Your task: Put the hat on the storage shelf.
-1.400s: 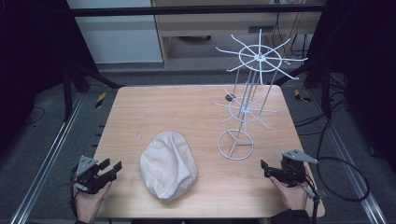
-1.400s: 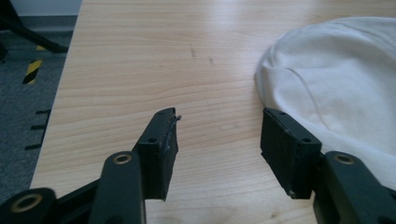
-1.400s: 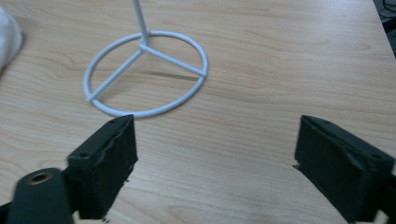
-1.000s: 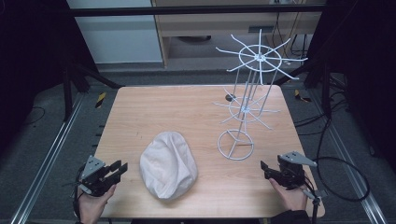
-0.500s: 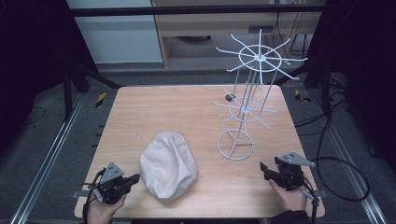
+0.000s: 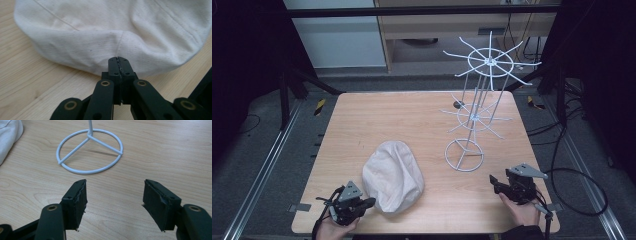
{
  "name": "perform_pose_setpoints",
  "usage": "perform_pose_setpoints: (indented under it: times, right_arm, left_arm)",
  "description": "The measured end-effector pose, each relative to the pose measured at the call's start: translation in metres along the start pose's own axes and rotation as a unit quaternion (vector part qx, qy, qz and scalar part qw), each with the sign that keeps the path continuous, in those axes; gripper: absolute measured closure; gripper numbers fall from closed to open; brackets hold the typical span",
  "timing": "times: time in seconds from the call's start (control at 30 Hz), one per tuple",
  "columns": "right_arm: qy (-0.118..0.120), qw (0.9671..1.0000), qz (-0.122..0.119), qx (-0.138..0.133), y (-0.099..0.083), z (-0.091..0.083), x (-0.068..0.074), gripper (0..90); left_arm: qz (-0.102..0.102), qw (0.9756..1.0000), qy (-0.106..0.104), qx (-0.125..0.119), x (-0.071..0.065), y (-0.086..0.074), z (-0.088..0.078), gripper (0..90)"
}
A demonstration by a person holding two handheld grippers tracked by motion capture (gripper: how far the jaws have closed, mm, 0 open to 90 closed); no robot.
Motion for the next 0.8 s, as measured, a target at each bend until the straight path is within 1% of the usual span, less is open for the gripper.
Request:
perform_pose_setpoints:
  times: [0.1,0.23,0.43,0.47,0.5,0.6,0.67,0.73,0.77,0.8]
  right_arm:
    - [-0.001,1.0000,0.002,-0.002,0.000,0.000,-0.001,35.7]
    - [-0.003,1.0000,0.003,-0.001,-0.001,0.001,-0.002,35.7]
    - [-0.006,1.0000,0.003,-0.001,-0.001,0.002,-0.004,35.7]
    - [-0.005,1.0000,0.006,0.001,-0.001,0.001,-0.003,35.7]
    - [-0.007,1.0000,0.003,0.001,-0.002,0.002,-0.004,35.7]
    - [-0.006,1.0000,0.005,-0.001,-0.002,0.003,-0.004,35.7]
    - [-0.005,1.0000,0.008,-0.002,-0.002,0.003,-0.005,35.7]
    - [-0.007,0.9999,0.009,-0.005,-0.002,0.002,-0.006,35.7]
    - [-0.006,0.9999,0.010,-0.006,-0.002,0.002,-0.006,35.7]
    - [-0.006,0.9999,0.010,-0.006,-0.002,0.002,-0.007,35.7]
  left_arm:
    - [0.002,1.0000,-0.006,-0.002,-0.007,0.003,0.005,89.7]
    - [0.009,0.9998,-0.015,-0.010,-0.017,0.010,0.013,89.7]
    - [0.019,0.9993,-0.021,-0.026,-0.034,0.022,0.028,89.7]
    - [0.021,0.9991,-0.022,-0.029,-0.037,0.025,0.031,89.7]
    - [0.024,0.9989,-0.023,-0.032,-0.039,0.027,0.033,89.7]
    - [0.029,0.9986,-0.024,-0.036,-0.045,0.033,0.039,89.6]
    - [0.030,0.9982,-0.028,-0.044,-0.046,0.036,0.035,89.4]
    - [0.030,0.9975,-0.022,-0.060,-0.042,0.040,0.023,88.4]
    - [0.026,0.9970,-0.015,-0.072,-0.038,0.043,0.016,86.8]
    - [0.023,0.9963,0.001,-0.083,-0.031,0.047,0.009,85.8]
Point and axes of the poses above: each handheld gripper's, and its own axes: z roughly forward along the jaws, y roughly out of its top, x roughly to its left, the point moved 4 cm from there along z, roughly forward along the jaws
